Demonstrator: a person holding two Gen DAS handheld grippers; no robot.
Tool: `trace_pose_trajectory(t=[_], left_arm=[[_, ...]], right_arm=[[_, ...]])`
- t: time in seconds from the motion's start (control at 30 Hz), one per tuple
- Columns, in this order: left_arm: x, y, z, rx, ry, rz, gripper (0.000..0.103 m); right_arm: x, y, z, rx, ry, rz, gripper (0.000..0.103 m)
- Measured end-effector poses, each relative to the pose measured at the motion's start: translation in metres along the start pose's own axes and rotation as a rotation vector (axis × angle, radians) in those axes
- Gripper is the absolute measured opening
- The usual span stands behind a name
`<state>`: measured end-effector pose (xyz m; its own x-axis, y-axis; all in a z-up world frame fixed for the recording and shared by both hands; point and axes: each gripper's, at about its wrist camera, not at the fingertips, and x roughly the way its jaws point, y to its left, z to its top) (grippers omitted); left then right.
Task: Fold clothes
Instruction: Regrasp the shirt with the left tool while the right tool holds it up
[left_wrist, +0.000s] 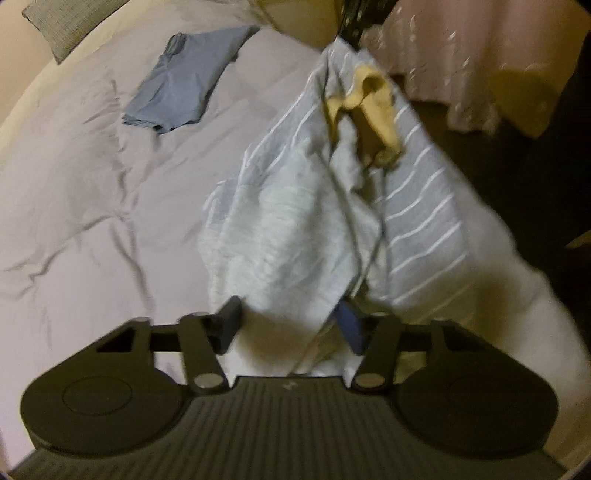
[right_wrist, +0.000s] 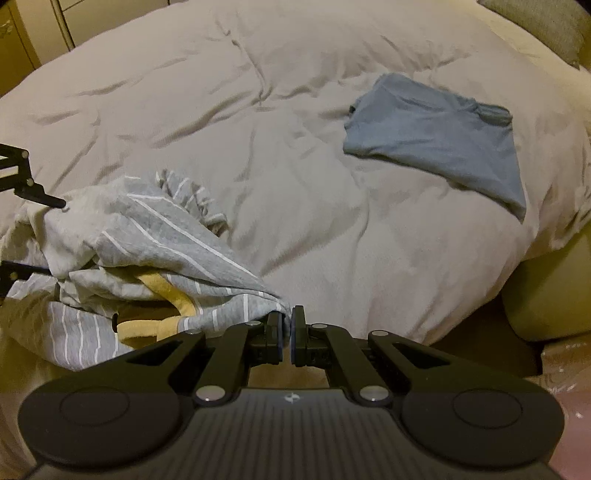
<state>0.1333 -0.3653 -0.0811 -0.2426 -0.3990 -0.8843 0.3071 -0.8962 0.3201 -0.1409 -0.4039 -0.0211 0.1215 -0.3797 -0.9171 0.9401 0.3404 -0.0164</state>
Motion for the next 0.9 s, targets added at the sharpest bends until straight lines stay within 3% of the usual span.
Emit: trace_pose_trajectory(t=[0.17,0.23,0.27,0.5,0.73,0.9], left_arm=[[0.017,0.018,0.024,-0.084,-0.032,0.096,0.025],[0.019,0.030,0.034,-0.146,-0.052,0.104,0.006],[0.020,0.037,0.038,-0.178,-0.062,0.108,0.002],[-0.059,0.082,0.021,-0.580,-0.207,0.216,0.002],[-0.161,0.083,-0.017,-0.797,-0.262,0.389,0.002],[-0.191,0.122,-0.040,-0.925,-0.230,0.511,0.002]], right_arm=[[0.004,-0.002,0.012,-0.039,-0.011,0.006,0.000],[0.003,-0.005,0.018,-0.052,-0.020,0.005,0.000],[0.002,-0.007,0.022,-0.054,-0.027,0.004,0.000],[-0.041,0.003,0.052,-0.124,-0.168,0.035,0.000],[-0.094,0.038,0.094,-0.230,-0.361,0.128,0.000],[-0.090,0.074,0.157,-0.349,-0.486,0.190,0.000]])
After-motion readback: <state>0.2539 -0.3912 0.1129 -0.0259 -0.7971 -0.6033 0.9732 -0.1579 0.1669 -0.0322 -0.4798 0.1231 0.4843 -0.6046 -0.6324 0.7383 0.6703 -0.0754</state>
